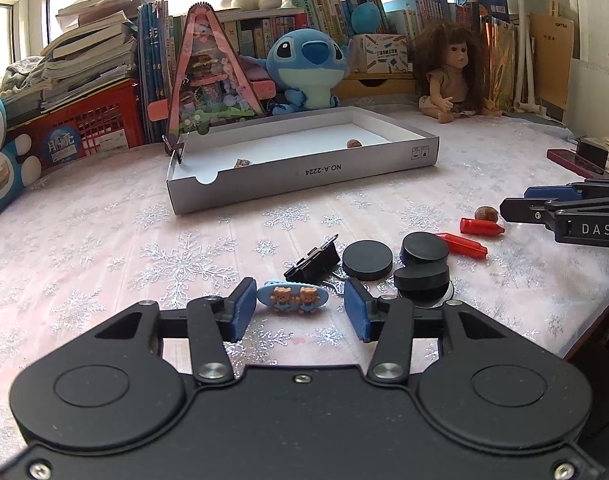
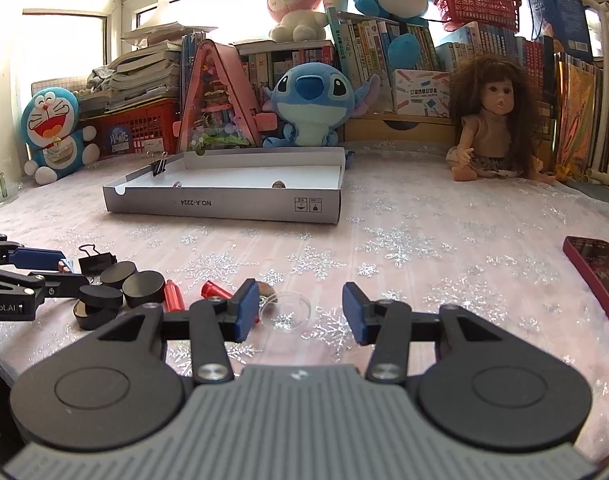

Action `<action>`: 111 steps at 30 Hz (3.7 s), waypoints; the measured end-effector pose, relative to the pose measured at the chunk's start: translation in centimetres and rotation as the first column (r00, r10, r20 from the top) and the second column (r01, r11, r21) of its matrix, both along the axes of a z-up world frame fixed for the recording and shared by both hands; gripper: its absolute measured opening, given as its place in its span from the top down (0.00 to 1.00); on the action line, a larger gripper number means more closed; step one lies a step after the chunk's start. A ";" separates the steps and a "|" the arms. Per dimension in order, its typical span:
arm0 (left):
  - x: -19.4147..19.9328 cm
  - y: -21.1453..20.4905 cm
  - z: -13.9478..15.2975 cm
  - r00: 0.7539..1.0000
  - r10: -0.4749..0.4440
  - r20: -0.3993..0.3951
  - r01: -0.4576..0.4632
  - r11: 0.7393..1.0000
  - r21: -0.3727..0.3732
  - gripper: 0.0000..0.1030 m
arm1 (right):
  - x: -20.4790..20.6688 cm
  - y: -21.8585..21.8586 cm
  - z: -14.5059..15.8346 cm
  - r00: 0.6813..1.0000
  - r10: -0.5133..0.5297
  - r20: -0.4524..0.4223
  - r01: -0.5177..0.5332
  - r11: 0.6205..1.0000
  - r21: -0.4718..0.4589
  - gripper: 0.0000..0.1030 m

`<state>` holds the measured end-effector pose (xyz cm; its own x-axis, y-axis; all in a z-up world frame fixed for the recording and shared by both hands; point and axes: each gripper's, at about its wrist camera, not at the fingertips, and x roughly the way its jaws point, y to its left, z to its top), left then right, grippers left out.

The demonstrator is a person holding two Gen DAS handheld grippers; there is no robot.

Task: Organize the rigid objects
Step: 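Grasp second blue bear hair clip with left gripper while right gripper grasps clear plastic cup, then carry the hair clip in left gripper into the tray while right gripper carries the clear cup there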

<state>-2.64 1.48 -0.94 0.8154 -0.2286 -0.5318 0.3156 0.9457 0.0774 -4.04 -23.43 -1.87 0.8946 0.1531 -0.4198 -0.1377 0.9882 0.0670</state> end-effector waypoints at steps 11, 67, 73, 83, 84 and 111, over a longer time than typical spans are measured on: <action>0.2 0.3 0.2 1.000 0.018 -0.015 -0.019 0.999 -0.044 0.65 | -0.1 1.1 -0.3 1.000 0.019 -0.011 -0.019 1.000 -0.021 0.54; 20.5 0.6 5.4 0.984 0.180 -0.016 -0.181 0.979 -0.097 0.65 | 16.7 0.9 4.8 0.999 -0.025 -0.032 0.026 0.999 0.024 0.68; 22.7 1.5 3.5 0.969 0.220 -0.115 -0.234 0.964 -0.126 0.65 | 19.6 1.0 3.7 0.994 -0.020 -0.108 0.027 0.997 0.068 0.68; 23.4 0.8 2.0 0.967 0.222 -0.125 -0.234 0.968 -0.089 0.65 | 21.8 1.2 2.3 0.988 -0.024 -0.154 0.043 0.992 0.119 0.68; 23.5 0.8 2.0 0.966 0.223 -0.130 -0.236 0.968 -0.090 0.65 | 21.9 1.3 2.3 0.988 -0.023 -0.156 0.042 0.992 0.116 0.68; 24.4 -0.1 1.2 0.965 0.230 -0.124 -0.237 0.971 -0.040 0.65 | 22.9 3.1 1.4 0.984 -0.015 -0.176 0.019 1.000 0.022 0.68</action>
